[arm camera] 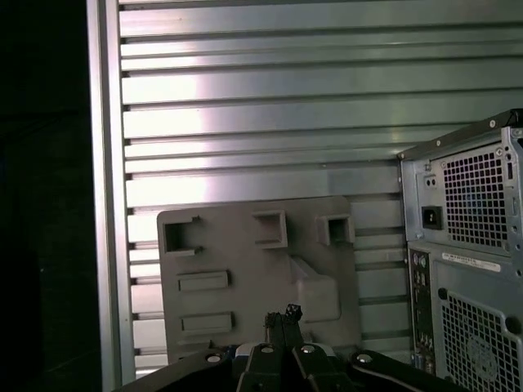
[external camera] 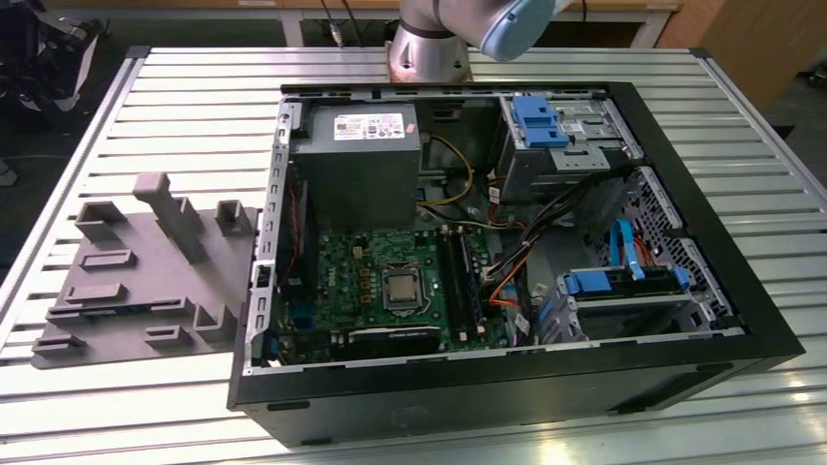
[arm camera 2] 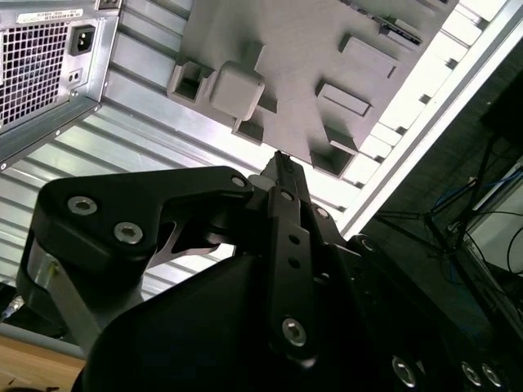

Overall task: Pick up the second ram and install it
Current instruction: 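Reach for the second ram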

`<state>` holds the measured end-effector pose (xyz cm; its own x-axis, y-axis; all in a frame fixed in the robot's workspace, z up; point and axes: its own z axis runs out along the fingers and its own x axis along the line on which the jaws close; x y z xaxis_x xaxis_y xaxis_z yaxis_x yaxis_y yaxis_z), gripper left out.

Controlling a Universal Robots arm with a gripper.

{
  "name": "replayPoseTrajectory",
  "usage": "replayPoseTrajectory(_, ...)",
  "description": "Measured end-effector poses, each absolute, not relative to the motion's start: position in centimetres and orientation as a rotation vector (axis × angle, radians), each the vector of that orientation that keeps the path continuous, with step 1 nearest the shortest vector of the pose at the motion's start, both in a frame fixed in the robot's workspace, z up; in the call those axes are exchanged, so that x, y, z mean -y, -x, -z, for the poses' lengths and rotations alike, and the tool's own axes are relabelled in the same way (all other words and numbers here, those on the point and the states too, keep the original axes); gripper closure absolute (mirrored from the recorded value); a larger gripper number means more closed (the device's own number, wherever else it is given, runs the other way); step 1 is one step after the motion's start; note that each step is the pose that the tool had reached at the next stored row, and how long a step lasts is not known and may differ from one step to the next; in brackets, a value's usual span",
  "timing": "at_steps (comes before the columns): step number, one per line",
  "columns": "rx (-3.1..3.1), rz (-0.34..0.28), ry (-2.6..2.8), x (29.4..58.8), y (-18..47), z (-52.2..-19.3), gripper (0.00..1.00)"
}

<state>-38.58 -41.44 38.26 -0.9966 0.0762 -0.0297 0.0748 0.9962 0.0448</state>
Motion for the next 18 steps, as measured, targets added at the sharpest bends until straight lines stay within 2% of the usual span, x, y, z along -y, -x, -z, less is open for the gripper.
replayPoseTrajectory(18, -3.107, -0.068, -0.118, 41.61, 39.35, -38.04, 0.89)
